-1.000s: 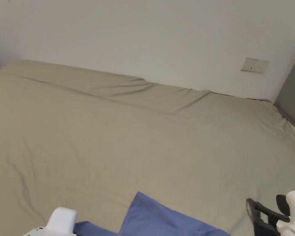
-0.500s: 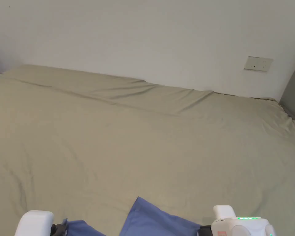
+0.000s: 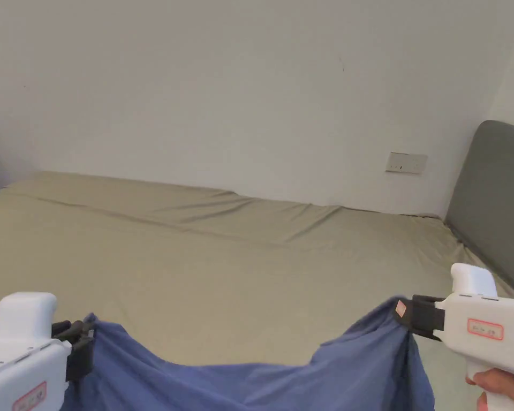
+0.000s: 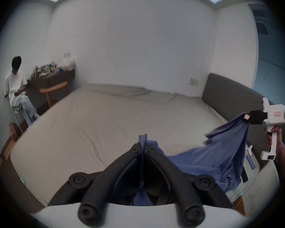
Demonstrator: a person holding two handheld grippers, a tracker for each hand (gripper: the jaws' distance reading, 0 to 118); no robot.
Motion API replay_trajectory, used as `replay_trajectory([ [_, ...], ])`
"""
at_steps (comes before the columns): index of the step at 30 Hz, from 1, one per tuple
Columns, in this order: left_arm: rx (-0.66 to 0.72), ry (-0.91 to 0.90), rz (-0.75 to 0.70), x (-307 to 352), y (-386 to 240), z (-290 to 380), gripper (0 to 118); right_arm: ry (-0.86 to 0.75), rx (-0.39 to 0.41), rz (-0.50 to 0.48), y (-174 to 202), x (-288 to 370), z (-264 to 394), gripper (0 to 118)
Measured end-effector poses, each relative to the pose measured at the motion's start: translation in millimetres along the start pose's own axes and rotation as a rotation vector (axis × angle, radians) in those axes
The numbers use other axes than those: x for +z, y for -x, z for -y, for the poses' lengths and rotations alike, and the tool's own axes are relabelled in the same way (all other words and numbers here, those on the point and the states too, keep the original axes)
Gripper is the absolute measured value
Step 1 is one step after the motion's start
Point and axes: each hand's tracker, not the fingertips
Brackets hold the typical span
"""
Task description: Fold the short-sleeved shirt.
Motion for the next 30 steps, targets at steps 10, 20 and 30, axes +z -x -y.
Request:
replay_trajectory([
  [10, -0.064, -0.227, -0.082, 83.7, 34.6, -146.8, 3, -0.295, 0.0, 0.059, 11.1, 175.0, -142.1, 14],
  [20, -0.073, -0.322, -0.081, 88.6, 29.0, -262.4, 3, -0.37, 0.064, 0.129, 38.8, 188.4, -222.5, 14],
  [30, 0.036, -0.323, -0.053, 20.6, 37.2, -352.8, 3, -0.385, 0.138, 0.164, 54.0, 129.1, -315.1, 14],
])
